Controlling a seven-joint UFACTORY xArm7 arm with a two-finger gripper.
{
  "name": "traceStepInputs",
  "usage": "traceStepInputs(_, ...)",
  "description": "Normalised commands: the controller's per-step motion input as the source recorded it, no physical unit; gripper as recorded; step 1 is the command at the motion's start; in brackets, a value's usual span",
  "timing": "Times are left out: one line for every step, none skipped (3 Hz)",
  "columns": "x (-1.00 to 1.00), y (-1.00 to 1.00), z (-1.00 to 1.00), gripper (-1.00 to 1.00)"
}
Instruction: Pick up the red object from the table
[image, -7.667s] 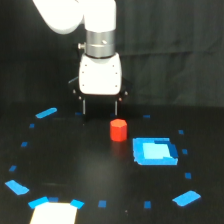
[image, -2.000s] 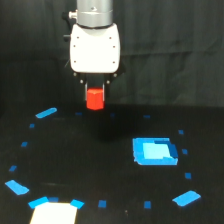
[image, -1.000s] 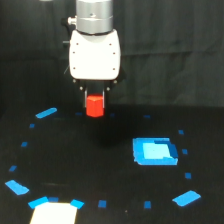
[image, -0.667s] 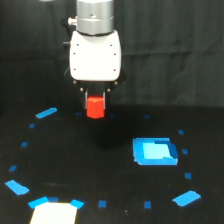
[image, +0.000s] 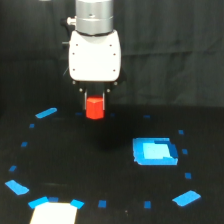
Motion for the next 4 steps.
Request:
traceStepInputs(0.42,-0.27,-0.63,-1.00)
traceStepInputs(0.22,0.47,0.84,-1.00)
traceStepInputs(0.17,0.41,0.91,-1.00)
traceStepInputs(-0.29,-0.39,-0.25,-1.00)
